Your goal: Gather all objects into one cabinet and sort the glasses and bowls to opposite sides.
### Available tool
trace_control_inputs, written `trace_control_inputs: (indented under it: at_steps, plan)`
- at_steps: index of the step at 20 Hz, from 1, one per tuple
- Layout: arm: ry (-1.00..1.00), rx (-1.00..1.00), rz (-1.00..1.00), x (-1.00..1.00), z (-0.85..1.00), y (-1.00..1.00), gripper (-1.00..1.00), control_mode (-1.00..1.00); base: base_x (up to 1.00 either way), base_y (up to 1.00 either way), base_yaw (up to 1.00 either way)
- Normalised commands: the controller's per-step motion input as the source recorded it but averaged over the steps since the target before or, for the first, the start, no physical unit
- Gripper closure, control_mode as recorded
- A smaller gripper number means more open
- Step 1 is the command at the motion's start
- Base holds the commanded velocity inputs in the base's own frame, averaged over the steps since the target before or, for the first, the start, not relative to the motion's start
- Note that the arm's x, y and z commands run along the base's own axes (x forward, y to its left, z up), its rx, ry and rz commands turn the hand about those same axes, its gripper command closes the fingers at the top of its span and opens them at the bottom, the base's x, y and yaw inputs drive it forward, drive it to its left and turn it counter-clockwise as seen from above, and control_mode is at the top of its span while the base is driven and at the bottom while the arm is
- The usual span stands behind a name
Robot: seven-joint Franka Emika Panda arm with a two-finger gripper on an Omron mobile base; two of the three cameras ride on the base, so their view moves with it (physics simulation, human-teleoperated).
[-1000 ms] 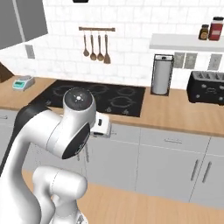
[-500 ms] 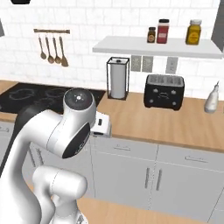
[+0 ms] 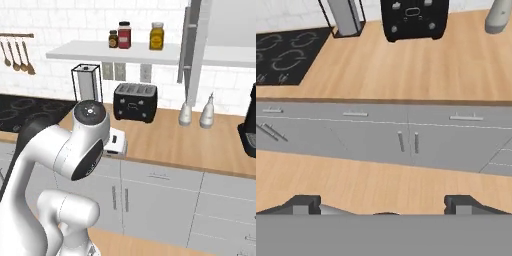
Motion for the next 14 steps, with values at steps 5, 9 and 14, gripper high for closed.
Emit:
trace_control_inputs:
  at_steps: [5,9,14]
  plan:
    - [0.0,0.0,0.0,0.0,0.0,0.0,-1.0,1.0,0.05,-1.0,0.0]
    - [0.0,0.0,0.0,0.0,0.0,0.0,-1.0,1.0,0.18,-1.0,0.0]
    - [0.0,0.0,0.0,0.0,0.0,0.0,-1.0,1.0,0.62,-1.0,0.06]
